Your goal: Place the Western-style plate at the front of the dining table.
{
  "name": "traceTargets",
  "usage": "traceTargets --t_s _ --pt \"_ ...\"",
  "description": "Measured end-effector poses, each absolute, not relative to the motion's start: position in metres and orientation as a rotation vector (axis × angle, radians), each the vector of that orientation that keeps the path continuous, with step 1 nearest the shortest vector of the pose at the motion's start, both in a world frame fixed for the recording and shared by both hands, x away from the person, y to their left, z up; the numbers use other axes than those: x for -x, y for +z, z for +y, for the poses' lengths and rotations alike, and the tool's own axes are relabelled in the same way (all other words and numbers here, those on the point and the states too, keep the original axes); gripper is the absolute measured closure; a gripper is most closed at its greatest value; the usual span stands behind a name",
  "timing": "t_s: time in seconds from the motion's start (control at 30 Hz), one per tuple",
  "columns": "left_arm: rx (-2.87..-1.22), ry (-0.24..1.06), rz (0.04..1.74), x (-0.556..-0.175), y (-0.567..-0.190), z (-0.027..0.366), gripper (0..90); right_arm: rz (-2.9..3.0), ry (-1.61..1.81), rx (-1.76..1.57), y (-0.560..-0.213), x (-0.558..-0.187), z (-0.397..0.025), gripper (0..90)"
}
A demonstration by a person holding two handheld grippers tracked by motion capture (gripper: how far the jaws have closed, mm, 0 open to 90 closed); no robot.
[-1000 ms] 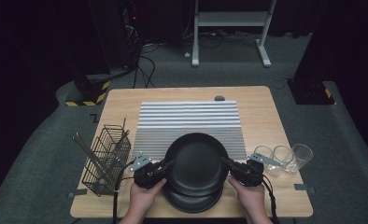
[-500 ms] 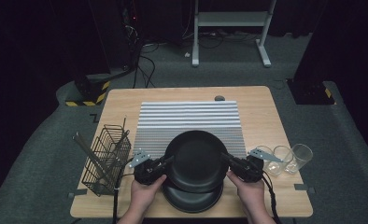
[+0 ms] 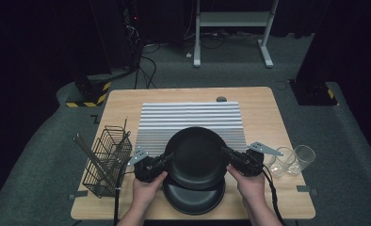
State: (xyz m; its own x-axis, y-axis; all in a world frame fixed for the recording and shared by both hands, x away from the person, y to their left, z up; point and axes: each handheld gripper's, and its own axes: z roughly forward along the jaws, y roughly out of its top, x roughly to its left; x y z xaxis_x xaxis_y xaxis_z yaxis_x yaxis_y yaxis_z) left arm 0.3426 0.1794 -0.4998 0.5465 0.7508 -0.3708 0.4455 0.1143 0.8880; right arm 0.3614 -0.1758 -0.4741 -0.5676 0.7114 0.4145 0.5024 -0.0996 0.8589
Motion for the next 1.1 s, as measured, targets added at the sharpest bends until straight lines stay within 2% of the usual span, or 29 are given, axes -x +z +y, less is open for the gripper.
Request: traceTargets --t_s 0.47,1.1 --pt "-1.558 0.344 1.041 -0.356 -0.485 0.173 74.8 1.939 1.736 -1.370 -0.470 -0.365 -0.179 80.5" --pt "-1.522 0.292 1.055 -0.378 -0.485 0.172 75.8 1.918 1.729 -1.359 -0.459 -0.379 -0.180 82.1"
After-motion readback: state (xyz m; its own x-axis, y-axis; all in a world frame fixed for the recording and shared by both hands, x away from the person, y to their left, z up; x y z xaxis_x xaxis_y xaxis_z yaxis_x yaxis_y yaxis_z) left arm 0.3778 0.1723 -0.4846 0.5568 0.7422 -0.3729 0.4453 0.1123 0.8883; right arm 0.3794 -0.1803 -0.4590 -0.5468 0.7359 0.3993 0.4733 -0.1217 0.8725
